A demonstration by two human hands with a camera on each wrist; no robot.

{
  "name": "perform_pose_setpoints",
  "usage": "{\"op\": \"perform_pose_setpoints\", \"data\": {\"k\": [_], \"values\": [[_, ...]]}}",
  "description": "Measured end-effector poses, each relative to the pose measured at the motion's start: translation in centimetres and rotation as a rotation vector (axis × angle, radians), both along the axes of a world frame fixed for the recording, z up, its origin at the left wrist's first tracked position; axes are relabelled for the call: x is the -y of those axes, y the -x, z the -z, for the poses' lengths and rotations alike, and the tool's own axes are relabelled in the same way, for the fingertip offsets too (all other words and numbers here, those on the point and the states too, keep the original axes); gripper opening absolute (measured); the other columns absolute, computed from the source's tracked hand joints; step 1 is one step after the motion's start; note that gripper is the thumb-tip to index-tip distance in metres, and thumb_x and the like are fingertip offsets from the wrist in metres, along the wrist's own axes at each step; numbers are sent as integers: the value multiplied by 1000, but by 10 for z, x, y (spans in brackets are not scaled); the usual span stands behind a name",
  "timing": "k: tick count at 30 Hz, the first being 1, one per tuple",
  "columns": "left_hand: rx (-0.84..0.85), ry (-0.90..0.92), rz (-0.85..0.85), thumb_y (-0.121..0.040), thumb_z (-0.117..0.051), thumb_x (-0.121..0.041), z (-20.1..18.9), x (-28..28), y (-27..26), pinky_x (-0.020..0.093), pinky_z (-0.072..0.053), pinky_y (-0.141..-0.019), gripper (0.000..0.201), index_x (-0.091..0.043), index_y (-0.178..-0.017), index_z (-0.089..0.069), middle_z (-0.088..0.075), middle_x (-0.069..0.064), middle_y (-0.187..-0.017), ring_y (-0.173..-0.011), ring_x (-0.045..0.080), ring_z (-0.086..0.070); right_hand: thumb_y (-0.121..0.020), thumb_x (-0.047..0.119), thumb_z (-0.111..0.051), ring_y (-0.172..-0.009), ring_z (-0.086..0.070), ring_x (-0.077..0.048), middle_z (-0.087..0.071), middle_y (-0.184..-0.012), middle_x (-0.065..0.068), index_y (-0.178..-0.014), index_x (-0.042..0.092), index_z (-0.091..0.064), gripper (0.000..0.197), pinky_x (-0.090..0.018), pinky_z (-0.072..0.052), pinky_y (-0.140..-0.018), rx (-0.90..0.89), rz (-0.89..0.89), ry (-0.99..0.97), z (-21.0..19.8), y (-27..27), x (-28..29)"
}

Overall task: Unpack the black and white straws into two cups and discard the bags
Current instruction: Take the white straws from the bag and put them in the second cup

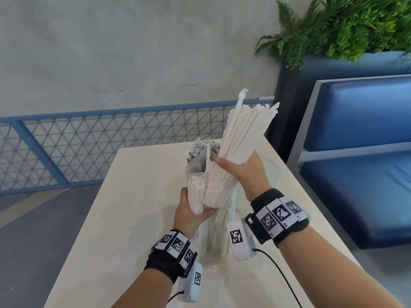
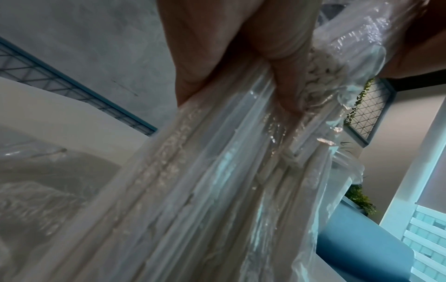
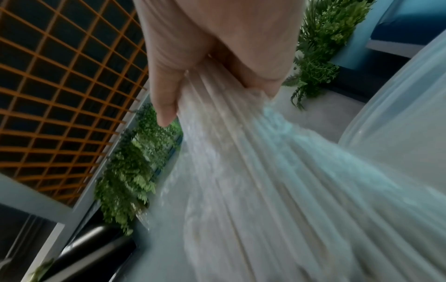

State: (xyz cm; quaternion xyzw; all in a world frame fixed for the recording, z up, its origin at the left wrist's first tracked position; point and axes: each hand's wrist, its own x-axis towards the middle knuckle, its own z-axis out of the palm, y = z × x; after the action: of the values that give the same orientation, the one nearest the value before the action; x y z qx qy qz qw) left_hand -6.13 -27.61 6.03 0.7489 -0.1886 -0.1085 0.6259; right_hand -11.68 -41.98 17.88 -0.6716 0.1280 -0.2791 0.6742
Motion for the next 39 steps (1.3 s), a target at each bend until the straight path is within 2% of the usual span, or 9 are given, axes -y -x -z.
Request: {"op": "perform_pose_setpoints", "data": {"k": [4,7,10,15,18,23,29,34,39], "values": [[8,-20,-4,-57,-89,-22,0,1,0,18,-45,-72,74,-25,-113,-40,-59,-15,-101,-94,1,-58,-68,10,-80,-96,-65,-21,-68,-99,-6,-104,7,-62,41,-36,-56,-81,-50,81,4,6,-5,-7],[23,-38,-4,-61,-87,-21,2,-1,-1,20,-46,-74,71,-22,-115,-41,-62,-10,-100,-92,7,-60,-70,7,-77,-84,-63,-18,-65,-87,0,-95,11,-61,30,-29,-54,-69,-11,125,-102,-7,-9,-3],[27,-47,-6,-62,-86,-21,1,-2,-2,22,-46,-76,70,-23,-116,-41,-61,-10,-102,-93,10,-60,-72,6,-74,-82,-61,-19,-61,-85,-1,-93,10,-58,26,-30,-51,-68,5,190,-225,-21,-16,11],[28,-54,-13,-63,-85,-21,-4,-1,0,21,-44,-79,69,-26,-113,-37,-56,-18,-100,-91,3,-57,-72,4,-70,-74,-59,-19,-59,-79,-3,-101,-7,-60,32,-29,-48,-61,37,217,-332,-32,-18,23],[19,-68,-13,-65,-84,-19,-7,0,3,14,-40,-73,69,-28,-111,-33,-51,-24,-97,-88,0,-54,-72,2,-69,-71,-58,-20,-60,-81,-8,-92,-3,-61,22,-29,-48,-61,43,177,-365,-30,-14,25],[9,-71,-30,-58,-88,-19,-11,5,5,26,-46,-81,76,-25,-115,-37,-57,-16,-100,-92,10,-58,-75,-1,-66,-79,-58,-28,-58,-90,-21,-75,6,-59,10,-35,-49,-67,19,98,-393,-25,-9,19],[21,-39,-71,-59,-87,-23,-11,9,7,29,-49,-79,72,-23,-114,-41,-61,-11,-99,-93,16,-61,-78,1,-67,-70,-58,-15,-60,-78,-3,-82,9,-59,12,-27,-49,-63,19,93,-381,-27,-12,17],[12,-44,-107,-56,-89,-26,-12,14,6,31,-50,-81,73,-27,-112,-42,-60,-14,-99,-92,14,-61,-77,2,-68,-82,-60,-26,-62,-89,-15,-95,1,-60,20,-32,-51,-70,-9,88,-394,-24,-16,14],[23,-52,-107,-57,-88,-26,-10,10,1,27,-44,-79,68,-28,-109,-43,-58,-16,-97,-90,11,-58,-79,5,-66,-72,-60,-18,-61,-81,-6,-88,4,-60,10,-25,-54,-61,44,156,-393,-43,-12,26]]}}
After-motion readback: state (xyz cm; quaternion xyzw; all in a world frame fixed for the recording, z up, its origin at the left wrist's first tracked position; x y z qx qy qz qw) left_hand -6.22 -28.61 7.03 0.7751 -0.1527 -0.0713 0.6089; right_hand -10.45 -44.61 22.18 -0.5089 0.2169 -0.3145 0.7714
